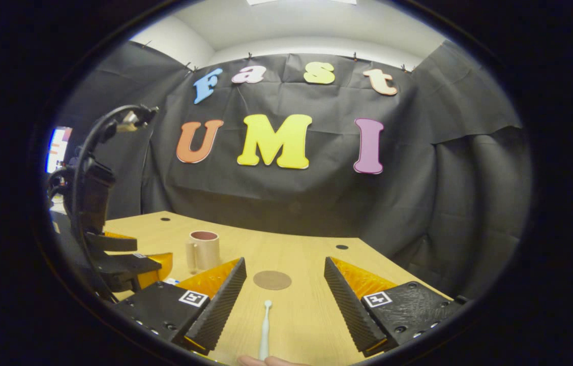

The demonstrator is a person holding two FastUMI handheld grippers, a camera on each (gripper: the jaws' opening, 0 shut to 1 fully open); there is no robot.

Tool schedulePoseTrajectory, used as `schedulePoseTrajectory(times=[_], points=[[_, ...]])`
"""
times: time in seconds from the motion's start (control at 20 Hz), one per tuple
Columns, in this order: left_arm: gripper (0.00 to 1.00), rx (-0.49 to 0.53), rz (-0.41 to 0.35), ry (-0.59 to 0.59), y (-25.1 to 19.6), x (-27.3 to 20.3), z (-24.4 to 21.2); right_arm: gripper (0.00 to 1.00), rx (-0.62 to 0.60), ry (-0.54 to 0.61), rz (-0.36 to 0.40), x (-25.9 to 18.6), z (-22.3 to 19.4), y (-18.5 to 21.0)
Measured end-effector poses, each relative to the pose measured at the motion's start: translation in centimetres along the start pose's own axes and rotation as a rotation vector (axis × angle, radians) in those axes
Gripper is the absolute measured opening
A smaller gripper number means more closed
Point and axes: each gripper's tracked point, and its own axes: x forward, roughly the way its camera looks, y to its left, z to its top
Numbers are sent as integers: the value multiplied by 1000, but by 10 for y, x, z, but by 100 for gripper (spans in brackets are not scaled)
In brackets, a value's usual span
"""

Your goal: Put the toothbrush and toothpaste on the desktop into the cup, then pick up the cup and place it on the coaster on the desktop.

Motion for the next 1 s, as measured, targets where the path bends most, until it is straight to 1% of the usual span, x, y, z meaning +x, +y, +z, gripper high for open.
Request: schedulePoseTrajectory(times=[0.1,0.2,0.4,0.45,0.6,0.65,0.7,0.75,0.8,0.9,0.95,1.0], points=[[99,-5,-17,81,-4,8,-21,96,11,25,6,3,-10,1],[99,-24,-22,145,-4,14,-36,95,26,61,11,7,-20,0],[100,-31,-4,288,-1,15,-69,96,33,97,13,12,-30,-1],[100,-35,4,297,1,16,-71,94,33,99,7,13,-31,-3],[99,-47,0,328,1,11,-81,96,33,114,14,13,-37,-2],[100,-49,-1,356,0,8,-89,96,34,115,14,13,-37,-2],[93,-48,-1,355,0,4,-89,95,36,115,13,14,-37,-2],[93,-37,-2,345,0,1,-89,95,38,114,15,14,-37,-2],[91,-29,1,343,0,-1,-88,96,38,117,17,14,-39,-1],[89,-37,-2,344,1,-3,-92,95,35,131,22,14,-44,1],[87,-44,-2,344,1,-3,-93,96,35,139,25,14,-46,2],[82,-43,1,342,3,-4,-92,95,35,145,29,14,-47,3]])
